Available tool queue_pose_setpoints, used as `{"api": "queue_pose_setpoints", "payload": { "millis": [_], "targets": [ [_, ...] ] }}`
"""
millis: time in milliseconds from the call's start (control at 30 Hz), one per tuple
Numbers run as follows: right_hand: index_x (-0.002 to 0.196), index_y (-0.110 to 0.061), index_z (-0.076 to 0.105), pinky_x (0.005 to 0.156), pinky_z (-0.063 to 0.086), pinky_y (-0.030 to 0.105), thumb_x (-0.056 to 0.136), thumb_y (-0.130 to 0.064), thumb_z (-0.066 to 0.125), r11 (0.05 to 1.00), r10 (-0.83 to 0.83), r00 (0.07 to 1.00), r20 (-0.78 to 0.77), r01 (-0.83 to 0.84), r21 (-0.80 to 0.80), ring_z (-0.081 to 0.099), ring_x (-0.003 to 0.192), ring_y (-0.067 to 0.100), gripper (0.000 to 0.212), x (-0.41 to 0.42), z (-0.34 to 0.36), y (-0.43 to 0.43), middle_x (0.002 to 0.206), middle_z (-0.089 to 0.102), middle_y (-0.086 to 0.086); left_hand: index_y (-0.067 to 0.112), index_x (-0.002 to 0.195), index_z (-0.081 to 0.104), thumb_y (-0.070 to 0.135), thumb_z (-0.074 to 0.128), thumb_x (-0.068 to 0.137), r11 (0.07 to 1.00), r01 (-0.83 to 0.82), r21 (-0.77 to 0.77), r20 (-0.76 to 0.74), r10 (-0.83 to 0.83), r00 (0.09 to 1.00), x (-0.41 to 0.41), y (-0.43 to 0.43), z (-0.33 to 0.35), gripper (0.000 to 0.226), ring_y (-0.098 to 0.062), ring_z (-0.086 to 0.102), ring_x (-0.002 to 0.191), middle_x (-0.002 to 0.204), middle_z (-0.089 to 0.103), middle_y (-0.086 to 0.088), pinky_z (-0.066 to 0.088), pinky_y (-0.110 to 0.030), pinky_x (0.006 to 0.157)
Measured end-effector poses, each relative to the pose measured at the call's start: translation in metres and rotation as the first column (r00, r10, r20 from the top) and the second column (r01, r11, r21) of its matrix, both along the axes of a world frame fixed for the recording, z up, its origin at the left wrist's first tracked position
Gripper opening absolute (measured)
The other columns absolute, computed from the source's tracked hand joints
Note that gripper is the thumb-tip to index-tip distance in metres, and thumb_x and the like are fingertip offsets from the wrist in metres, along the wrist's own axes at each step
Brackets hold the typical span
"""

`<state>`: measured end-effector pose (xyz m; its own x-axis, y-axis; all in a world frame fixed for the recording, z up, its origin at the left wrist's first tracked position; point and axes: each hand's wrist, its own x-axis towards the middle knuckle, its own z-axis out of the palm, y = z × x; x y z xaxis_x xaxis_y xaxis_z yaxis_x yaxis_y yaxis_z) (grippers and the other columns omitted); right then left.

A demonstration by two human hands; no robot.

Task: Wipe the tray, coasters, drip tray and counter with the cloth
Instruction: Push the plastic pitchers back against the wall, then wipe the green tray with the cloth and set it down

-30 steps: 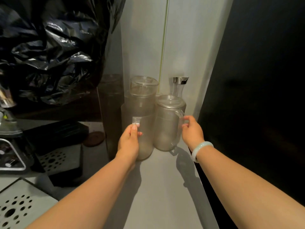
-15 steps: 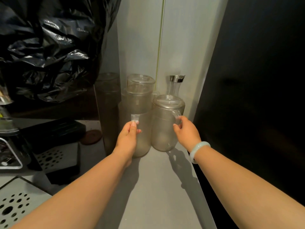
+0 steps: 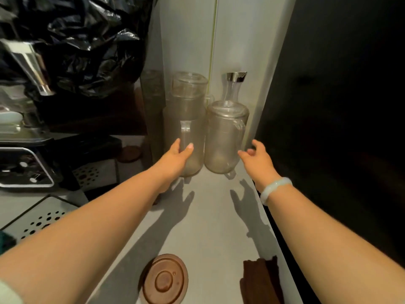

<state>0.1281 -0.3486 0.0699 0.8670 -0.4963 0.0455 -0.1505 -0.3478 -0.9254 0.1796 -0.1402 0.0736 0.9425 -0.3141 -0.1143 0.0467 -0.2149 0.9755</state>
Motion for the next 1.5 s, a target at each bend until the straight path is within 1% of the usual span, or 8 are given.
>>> {"api": "queue_pose_setpoints", "payload": {
  "millis": [300,433,533,633,1100,1200,1300,1500],
  "targets": [
    [0.127,0.001,0.054,0.093,0.032,0.002,0.081,-0.042,0.067,0.706,0.155,0.950,-0.270,-0.298,-0.643,0.003,0.143,-0.002,0.064,-0.218,-0.130,0.042,0.147,0.032,-0.005,0.041,0.137,0.042,0.062,0.065,0.075,0.727,0.323,0.607,0.004,-0.409,0.913,-0.112,0.113,-0.084,0.070,0.000,0.042,0.125,0.133,0.046,0.020,0.034,-0.019,0.104],
    [0.092,-0.004,0.074,0.058,0.057,0.046,0.051,-0.057,0.073,0.554,-0.021,0.958,-0.287,-0.228,-0.801,-0.020,0.140,-0.002,0.067,-0.229,-0.133,0.060,0.151,0.035,0.006,0.045,0.147,0.019,0.089,0.059,0.046,0.643,0.349,0.681,-0.023,-0.458,0.888,-0.150,0.123,-0.111,0.118,-0.004,0.022,0.137,0.146,0.024,0.021,0.022,-0.027,0.117],
    [0.145,-0.004,0.023,0.109,0.032,0.053,0.080,-0.044,0.061,0.595,-0.079,0.897,-0.436,-0.308,-0.742,-0.024,0.138,0.003,0.085,-0.218,-0.140,0.064,0.159,0.003,0.008,0.046,0.148,0.010,0.096,0.050,0.039,0.656,0.265,0.706,0.047,-0.417,0.908,-0.164,0.123,-0.117,0.127,-0.007,0.016,0.141,0.152,0.017,0.021,0.017,-0.031,0.119],
    [0.148,-0.018,-0.013,0.118,-0.001,0.035,0.095,-0.049,0.029,0.675,-0.044,0.900,-0.434,-0.293,-0.677,-0.019,0.141,0.010,0.073,-0.204,-0.144,0.064,0.157,-0.020,0.000,0.045,0.148,0.011,0.092,0.053,0.046,0.709,0.182,0.681,0.108,-0.343,0.933,-0.169,0.133,-0.114,0.120,-0.007,0.019,0.140,0.152,0.022,0.019,0.018,-0.033,0.118],
    [0.148,-0.029,0.013,0.105,-0.004,0.003,0.096,-0.020,0.044,0.486,0.517,0.749,-0.416,-0.656,-0.577,-0.004,0.138,-0.005,0.062,-0.146,-0.134,0.105,0.150,-0.004,-0.021,0.040,0.141,0.033,0.059,0.062,0.080,0.779,-0.273,0.564,0.367,0.060,0.928,-0.211,0.257,-0.083,0.070,0.008,0.028,0.123,0.134,0.032,0.028,0.022,-0.010,0.106],
    [0.128,-0.020,0.056,0.092,0.018,-0.009,0.085,0.006,0.056,0.734,0.400,0.885,-0.238,-0.465,-0.496,0.046,0.127,0.011,0.051,-0.152,-0.129,0.102,0.143,0.044,-0.004,0.052,0.128,0.041,0.061,0.056,0.081,0.787,-0.313,0.531,0.440,0.059,0.896,-0.221,0.269,-0.072,0.050,0.020,0.030,0.122,0.126,0.033,0.045,0.026,-0.010,0.106],
    [0.107,-0.020,0.069,0.077,0.047,0.016,0.086,0.008,0.054,0.966,0.134,0.986,-0.095,-0.152,-0.212,0.063,0.089,0.024,0.038,-0.148,-0.114,0.120,0.110,0.069,0.011,0.051,0.121,0.048,0.058,0.060,0.080,0.747,-0.441,0.498,0.487,0.180,0.855,-0.226,0.302,-0.064,0.043,0.015,0.037,0.121,0.126,0.042,0.039,0.029,-0.016,0.104],
    [0.075,-0.028,0.069,0.066,0.040,0.022,0.087,0.003,0.048,0.975,0.065,0.998,0.018,-0.068,0.212,0.059,0.071,-0.005,0.039,-0.125,-0.060,0.183,0.080,0.068,-0.014,0.005,0.121,0.059,0.025,0.078,0.076,0.368,-0.705,0.606,0.379,0.646,0.663,-0.225,0.404,-0.080,0.052,-0.039,0.054,0.111,0.115,0.064,-0.021,0.044,-0.049,0.095]
  ]
}}
